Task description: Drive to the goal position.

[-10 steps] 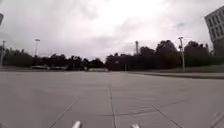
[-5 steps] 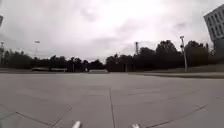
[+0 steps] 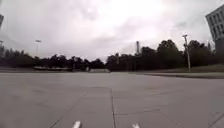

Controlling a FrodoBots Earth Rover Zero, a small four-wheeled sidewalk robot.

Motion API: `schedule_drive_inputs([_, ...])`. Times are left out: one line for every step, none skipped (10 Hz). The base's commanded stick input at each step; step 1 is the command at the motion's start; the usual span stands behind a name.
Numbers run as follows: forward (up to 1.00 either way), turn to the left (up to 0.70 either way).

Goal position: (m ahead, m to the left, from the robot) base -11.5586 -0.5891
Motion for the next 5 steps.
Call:
schedule_drive_inputs([0.70,0.00])
schedule_drive_inputs([0.70,0.00])
schedule_drive_inputs([0.70,0.00])
schedule_drive_inputs([0.70,-0.01])
schedule_drive_inputs([0.70,0.00])
